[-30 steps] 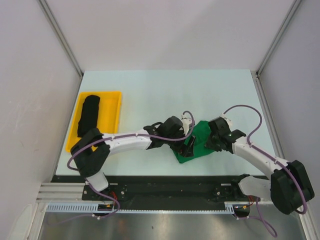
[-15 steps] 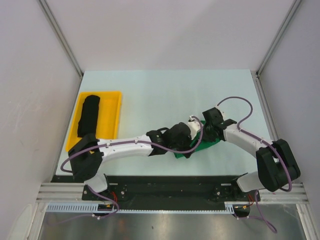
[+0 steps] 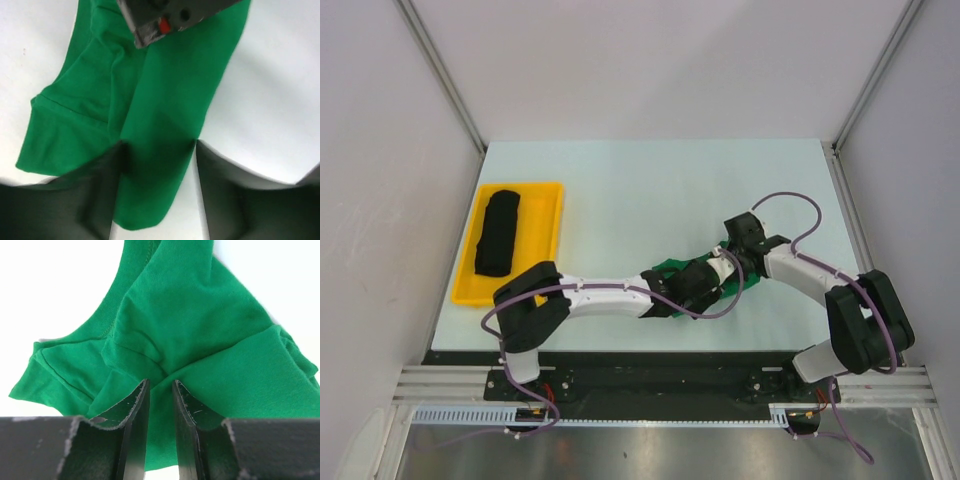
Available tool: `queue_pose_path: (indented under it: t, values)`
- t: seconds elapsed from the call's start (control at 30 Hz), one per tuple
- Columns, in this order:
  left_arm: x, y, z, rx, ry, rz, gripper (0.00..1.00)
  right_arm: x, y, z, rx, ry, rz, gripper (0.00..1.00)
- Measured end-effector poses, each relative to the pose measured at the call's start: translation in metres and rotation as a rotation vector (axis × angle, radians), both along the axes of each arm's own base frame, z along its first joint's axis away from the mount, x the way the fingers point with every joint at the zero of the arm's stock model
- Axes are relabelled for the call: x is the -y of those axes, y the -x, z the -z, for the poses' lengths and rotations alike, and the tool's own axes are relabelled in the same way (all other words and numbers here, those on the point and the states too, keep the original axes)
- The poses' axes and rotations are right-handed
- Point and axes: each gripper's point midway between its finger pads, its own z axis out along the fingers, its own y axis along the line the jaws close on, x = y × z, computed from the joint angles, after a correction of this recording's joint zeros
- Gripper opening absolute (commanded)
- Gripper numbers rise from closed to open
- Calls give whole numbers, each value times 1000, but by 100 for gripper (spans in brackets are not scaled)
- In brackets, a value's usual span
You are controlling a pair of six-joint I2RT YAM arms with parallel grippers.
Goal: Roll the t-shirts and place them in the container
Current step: Roll the T-shirt to the center of the board.
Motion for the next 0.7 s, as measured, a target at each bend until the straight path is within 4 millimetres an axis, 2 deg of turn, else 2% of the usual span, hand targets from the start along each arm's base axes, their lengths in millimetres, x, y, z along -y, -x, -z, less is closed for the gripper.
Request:
queue_pose_path:
  t: [0.03,0.07,0.13,0.17,0.23,0.37,0.57,0.7]
  values:
    - [0,-1,3,1,-7,-5,43,1,-1,0,0,-3,1,30]
    - [-1,-2,5,6,-15,-8,32,2,-2,-1,1,-6,5,30]
    - [-2,-4,9,7,-21,-15,20,7,-4,-6,10,-12,15,30]
    - [-1,-5,10,6,-20,-17,9,10,-4,-10,19,-14,21,31]
    - [-1,-5,10,0,-12,-20,0,16,-5,-20,41,-19,35,30]
    - [0,-8,12,-65,27,-24,0,26,-3,-41,87,-21,55,31]
    - [-2,-13,14,-294,152,-43,0,33,9,-69,152,-27,62,31]
    - [-4,-17,15,-414,214,-56,0,34,22,-77,194,-15,51,32]
